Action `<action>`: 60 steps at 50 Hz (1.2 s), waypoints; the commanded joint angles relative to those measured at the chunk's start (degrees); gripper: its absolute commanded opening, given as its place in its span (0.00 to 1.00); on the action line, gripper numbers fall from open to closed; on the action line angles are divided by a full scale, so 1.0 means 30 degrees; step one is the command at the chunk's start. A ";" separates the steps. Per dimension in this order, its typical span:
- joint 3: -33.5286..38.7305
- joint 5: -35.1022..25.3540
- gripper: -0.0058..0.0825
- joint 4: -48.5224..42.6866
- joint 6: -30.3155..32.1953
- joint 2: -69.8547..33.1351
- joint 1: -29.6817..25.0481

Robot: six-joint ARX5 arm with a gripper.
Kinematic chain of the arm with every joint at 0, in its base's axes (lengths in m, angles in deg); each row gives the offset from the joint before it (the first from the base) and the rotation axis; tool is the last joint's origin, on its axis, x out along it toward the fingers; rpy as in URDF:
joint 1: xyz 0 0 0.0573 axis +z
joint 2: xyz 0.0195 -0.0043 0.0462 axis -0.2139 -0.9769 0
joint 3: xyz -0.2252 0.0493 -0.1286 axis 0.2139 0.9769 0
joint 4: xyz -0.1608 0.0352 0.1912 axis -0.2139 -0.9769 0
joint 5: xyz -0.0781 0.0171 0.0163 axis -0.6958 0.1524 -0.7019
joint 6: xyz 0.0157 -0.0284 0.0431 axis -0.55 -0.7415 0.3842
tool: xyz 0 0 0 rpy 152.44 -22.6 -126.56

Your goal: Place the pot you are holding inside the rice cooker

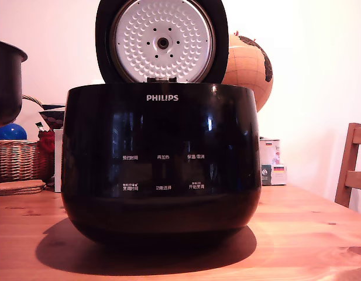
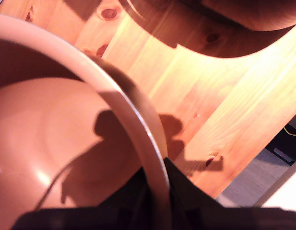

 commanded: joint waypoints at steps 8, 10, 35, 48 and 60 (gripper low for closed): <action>-0.0350 0.0189 0.04 0.0291 -0.0102 0.0532 -0.0036; -0.0350 0.0189 0.04 0.0291 -0.0095 0.0532 -0.0036; -0.1253 -0.1727 0.04 0.0299 -0.0561 0.0539 -0.0984; -0.3213 -0.3191 0.04 0.0313 -0.0539 0.0532 -0.2863; -0.4182 -0.3730 0.04 0.1129 -0.0532 0.0503 -0.4707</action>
